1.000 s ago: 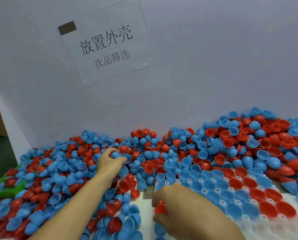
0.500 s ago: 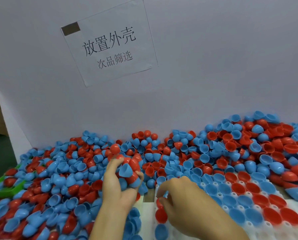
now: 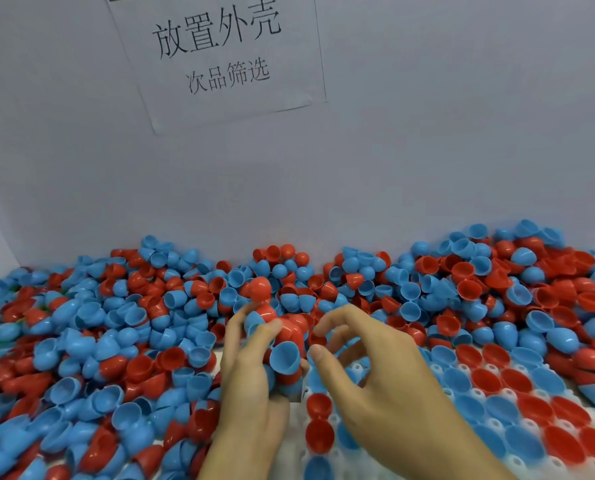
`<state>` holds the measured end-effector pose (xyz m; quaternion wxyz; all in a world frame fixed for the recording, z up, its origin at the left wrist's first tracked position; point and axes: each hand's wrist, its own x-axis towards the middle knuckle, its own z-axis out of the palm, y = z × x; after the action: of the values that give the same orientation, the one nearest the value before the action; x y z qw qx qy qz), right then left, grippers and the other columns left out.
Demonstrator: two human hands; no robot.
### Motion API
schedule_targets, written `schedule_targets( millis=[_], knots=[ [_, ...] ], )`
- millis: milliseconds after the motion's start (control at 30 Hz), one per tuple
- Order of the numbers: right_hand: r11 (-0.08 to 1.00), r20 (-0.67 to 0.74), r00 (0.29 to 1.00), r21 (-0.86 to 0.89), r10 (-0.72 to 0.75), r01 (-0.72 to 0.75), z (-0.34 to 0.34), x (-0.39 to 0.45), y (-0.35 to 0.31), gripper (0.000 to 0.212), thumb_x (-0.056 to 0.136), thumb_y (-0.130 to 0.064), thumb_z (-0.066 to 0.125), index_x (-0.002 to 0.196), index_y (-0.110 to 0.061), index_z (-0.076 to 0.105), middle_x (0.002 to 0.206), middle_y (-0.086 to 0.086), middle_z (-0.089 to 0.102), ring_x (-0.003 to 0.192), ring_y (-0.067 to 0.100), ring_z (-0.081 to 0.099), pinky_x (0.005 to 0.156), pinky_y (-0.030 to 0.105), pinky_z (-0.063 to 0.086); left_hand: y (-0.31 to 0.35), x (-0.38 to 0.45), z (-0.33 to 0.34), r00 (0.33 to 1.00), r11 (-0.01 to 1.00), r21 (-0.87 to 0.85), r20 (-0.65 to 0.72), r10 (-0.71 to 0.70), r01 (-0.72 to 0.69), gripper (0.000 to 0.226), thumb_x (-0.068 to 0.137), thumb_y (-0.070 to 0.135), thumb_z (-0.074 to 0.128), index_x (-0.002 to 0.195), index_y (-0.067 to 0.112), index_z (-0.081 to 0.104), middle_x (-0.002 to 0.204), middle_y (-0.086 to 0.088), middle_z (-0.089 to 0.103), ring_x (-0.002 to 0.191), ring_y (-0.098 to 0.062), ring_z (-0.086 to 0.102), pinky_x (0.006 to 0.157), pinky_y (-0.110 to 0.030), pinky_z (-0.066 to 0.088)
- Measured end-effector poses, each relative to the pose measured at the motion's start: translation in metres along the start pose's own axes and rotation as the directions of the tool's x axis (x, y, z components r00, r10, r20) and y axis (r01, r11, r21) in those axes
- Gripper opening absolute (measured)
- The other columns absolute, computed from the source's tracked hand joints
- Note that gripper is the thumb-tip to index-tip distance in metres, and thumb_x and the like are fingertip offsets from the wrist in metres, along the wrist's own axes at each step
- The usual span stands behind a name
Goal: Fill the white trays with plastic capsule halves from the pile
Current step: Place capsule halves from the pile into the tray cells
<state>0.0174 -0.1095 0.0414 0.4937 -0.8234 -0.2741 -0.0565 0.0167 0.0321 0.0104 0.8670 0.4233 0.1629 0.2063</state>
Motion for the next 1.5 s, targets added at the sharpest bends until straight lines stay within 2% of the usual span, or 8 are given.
schedule_targets(
  millis=[367, 633, 833, 967, 1067, 1200, 1367, 1500],
  knots=[
    [0.994, -0.093, 0.993, -0.080, -0.079, 0.071, 0.014, 0.002, 0.010, 0.020, 0.086, -0.012, 0.072, 0.084, -0.031, 0.071, 0.080, -0.019, 0.066, 0.082, 0.002, 0.063, 0.066, 0.013, 0.048, -0.016, 0.000, 0.015, 0.994, 0.995, 0.097, 0.101, -0.033, 0.023, 0.035, 0.084, 0.012, 0.071, 0.102, 0.042, 0.071, 0.112, -0.021, 0.070, 0.084, -0.028, 0.071, 0.066, -0.038, 0.058],
    [0.987, -0.095, 0.988, -0.110, -0.123, 0.113, 0.005, 0.004, 0.007, 0.030, 0.081, -0.009, 0.078, 0.094, -0.036, 0.076, 0.068, -0.015, 0.066, 0.055, 0.005, 0.064, 0.057, 0.011, 0.050, -0.017, 0.000, 0.017, 0.970, 0.979, 0.202, 0.230, -0.082, 0.035, 0.006, 0.083, 0.039, 0.072, 0.089, 0.040, 0.074, 0.102, 0.001, 0.075, 0.097, -0.024, 0.072, 0.068, -0.036, 0.060],
    [0.958, -0.051, 0.987, -0.251, -0.155, 0.138, -0.001, 0.005, 0.009, 0.012, 0.080, -0.008, 0.075, 0.080, -0.020, 0.076, 0.060, -0.007, 0.062, 0.067, 0.008, 0.060, 0.062, 0.018, 0.050, -0.019, -0.005, 0.022, 0.949, 0.971, 0.240, 0.305, -0.085, 0.010, 0.043, 0.063, 0.052, 0.076, 0.098, 0.027, 0.071, 0.087, 0.000, 0.072, 0.074, -0.014, 0.071, 0.060, -0.030, 0.057],
    [0.981, -0.106, 0.990, -0.177, -0.096, 0.076, -0.001, 0.004, 0.008, 0.013, 0.082, -0.009, 0.078, 0.085, -0.021, 0.078, 0.064, -0.014, 0.067, 0.069, -0.002, 0.065, 0.065, 0.007, 0.050, -0.018, -0.006, 0.022, 0.939, 0.969, 0.200, 0.279, -0.200, 0.147, 0.062, 0.062, 0.067, 0.074, 0.108, 0.025, 0.073, 0.109, -0.007, 0.075, 0.100, -0.027, 0.073, 0.091, -0.046, 0.059],
    [0.989, -0.143, 0.987, -0.136, -0.071, 0.051, -0.007, 0.003, 0.003, 0.010, 0.082, -0.010, 0.078, 0.086, -0.019, 0.078, 0.067, -0.010, 0.070, 0.066, 0.002, 0.067, 0.069, 0.014, 0.054, -0.012, -0.006, 0.019, 0.913, 0.966, 0.083, 0.317, -0.257, 0.243, 0.055, 0.078, 0.065, 0.067, 0.096, 0.013, 0.077, 0.102, -0.011, 0.076, 0.094, -0.027, 0.073, 0.083, -0.040, 0.061],
    [0.966, 0.061, 0.996, -0.255, 0.060, -0.043, -0.032, 0.002, -0.006, 0.008, 0.083, -0.024, 0.078, 0.080, -0.029, 0.073, 0.066, -0.012, 0.069, 0.063, 0.000, 0.066, 0.065, 0.019, 0.056, -0.009, 0.001, 0.016, 0.935, 0.957, -0.046, 0.235, -0.267, 0.285, 0.040, 0.090, 0.042, 0.068, 0.115, 0.010, 0.067, 0.094, -0.010, 0.075, 0.082, -0.024, 0.074, 0.071, -0.038, 0.062],
    [0.795, 0.388, 0.841, -0.601, 0.378, -0.080, -0.033, -0.006, -0.014, 0.008, 0.082, -0.034, 0.079, 0.078, -0.030, 0.073, 0.071, -0.015, 0.069, 0.062, -0.001, 0.065, 0.048, 0.012, 0.048, -0.005, 0.004, 0.013, 0.963, 0.968, -0.064, 0.134, -0.234, 0.244, 0.021, 0.092, 0.035, 0.069, 0.085, 0.016, 0.063, 0.068, -0.005, 0.070, 0.054, -0.017, 0.064, 0.047, -0.031, 0.048],
    [0.726, 0.434, 0.765, -0.685, 0.477, -0.063, -0.012, -0.013, -0.014, 0.007, 0.082, -0.026, 0.078, 0.085, -0.021, 0.073, 0.083, -0.005, 0.069, 0.071, 0.016, 0.070, 0.067, 0.032, 0.061, -0.005, 0.003, 0.012, 0.967, 0.970, -0.072, 0.122, -0.224, 0.233, 0.020, 0.091, 0.033, 0.068, 0.081, 0.017, 0.063, 0.067, -0.005, 0.070, 0.054, -0.017, 0.064, 0.047, -0.029, 0.048]
  ],
)
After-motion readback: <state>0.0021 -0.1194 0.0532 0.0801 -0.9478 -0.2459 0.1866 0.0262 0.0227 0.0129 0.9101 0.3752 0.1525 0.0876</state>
